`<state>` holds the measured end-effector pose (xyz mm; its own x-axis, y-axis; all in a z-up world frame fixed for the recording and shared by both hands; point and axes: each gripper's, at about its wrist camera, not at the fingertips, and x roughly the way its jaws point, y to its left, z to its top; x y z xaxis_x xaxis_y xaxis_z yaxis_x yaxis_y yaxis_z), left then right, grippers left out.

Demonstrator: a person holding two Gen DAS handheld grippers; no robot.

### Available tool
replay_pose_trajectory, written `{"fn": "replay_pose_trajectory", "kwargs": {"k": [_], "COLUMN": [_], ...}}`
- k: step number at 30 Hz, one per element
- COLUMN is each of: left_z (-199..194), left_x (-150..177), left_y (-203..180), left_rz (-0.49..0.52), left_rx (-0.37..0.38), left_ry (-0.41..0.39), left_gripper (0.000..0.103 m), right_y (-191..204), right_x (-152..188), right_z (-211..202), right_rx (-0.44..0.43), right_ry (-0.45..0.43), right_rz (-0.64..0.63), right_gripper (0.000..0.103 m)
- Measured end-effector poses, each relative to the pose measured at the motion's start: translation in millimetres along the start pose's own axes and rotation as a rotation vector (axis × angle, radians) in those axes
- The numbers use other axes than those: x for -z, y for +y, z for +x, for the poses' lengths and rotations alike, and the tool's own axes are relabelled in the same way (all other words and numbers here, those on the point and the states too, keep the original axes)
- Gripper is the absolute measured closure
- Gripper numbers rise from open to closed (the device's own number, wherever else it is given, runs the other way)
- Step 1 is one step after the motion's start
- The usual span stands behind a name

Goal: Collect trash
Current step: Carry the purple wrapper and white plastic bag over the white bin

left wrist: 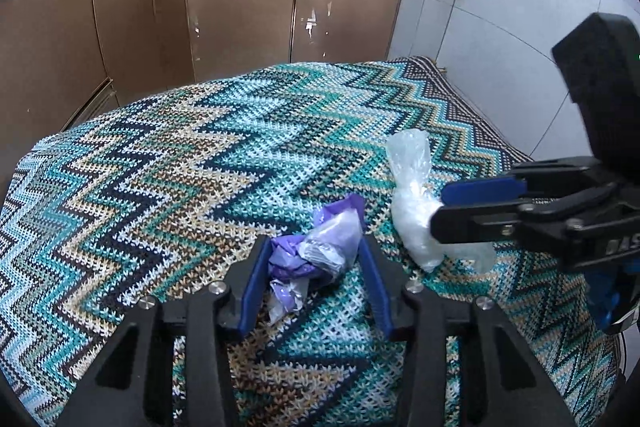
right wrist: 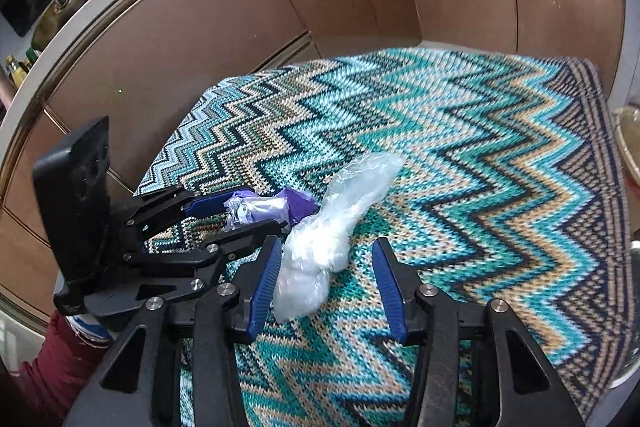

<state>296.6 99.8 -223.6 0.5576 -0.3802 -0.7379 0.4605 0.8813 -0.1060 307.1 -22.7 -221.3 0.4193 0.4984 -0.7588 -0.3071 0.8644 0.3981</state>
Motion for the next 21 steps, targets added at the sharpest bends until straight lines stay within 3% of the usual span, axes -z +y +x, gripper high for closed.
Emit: {"fn": "replay_pose_trajectory", "kwargs": {"k": [3, 9, 21], "left_z": [-2, -1, -40], "left_x": [1, 1, 1], "left_y": [-1, -5, -28], "left_rz": [0.000, 0.017, 0.013], "left_rx": [0.008, -0.010, -0.022], "left_ry": [-0.004, -0.005, -0.056], "left_gripper": [0.061, 0.063, 0.068], "right_y": [-5, -7, -3], "right_x": [0, 2, 29], "right_z": [8, 8, -72], "right_rx": [-0.024, -0.058, -0.045], "right_ry": [0.013, 0.000, -0.093], "right_rz": [0.026, 0.042, 0.027], "right_gripper": [0.068, 0.071, 0.071]}}
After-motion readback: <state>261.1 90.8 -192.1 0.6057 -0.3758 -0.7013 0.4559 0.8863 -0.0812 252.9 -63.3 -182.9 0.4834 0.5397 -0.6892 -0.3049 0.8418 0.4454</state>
